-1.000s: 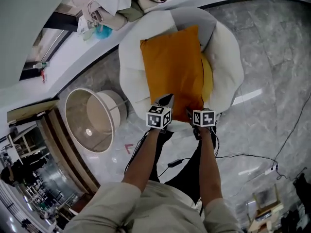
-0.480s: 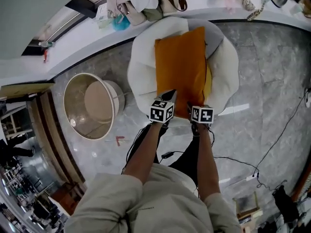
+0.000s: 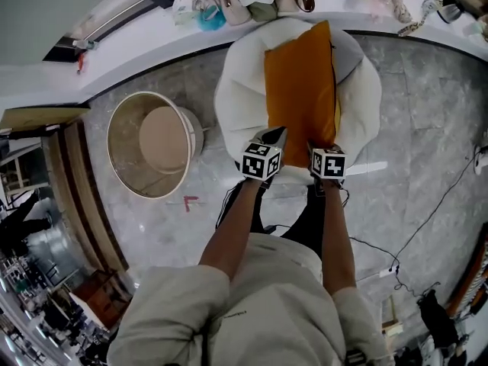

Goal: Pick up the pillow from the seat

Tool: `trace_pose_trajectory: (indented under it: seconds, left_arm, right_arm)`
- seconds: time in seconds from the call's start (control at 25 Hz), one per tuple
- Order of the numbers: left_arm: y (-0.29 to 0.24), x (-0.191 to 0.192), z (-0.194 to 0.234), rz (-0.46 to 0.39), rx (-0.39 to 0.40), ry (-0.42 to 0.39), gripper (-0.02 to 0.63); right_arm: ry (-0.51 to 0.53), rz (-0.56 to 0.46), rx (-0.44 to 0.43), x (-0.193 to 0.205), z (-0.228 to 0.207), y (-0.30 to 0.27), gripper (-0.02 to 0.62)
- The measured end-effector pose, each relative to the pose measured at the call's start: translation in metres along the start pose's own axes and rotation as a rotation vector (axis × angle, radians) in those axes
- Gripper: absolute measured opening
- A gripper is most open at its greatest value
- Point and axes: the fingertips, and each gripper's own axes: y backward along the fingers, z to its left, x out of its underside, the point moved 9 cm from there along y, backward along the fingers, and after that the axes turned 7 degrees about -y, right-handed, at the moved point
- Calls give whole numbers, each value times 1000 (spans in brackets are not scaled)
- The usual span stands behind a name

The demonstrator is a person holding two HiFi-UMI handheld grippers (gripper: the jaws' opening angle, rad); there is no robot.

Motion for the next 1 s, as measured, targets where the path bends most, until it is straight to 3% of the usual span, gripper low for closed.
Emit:
trace_pose_trajectory:
  seconds: [0.36, 0.64, 1.0]
  left_arm:
    - [27, -11, -10, -63, 57, -14, 9]
    - [49, 1, 1, -35, 63, -23, 9]
    - [64, -1, -37, -87, -3, 35, 9]
  right_arm:
    - [62, -10, 62, -6, 14, 51, 152]
    - [74, -34, 77, -5, 24, 76, 146]
    - [140, -24, -2, -7, 19, 97, 147]
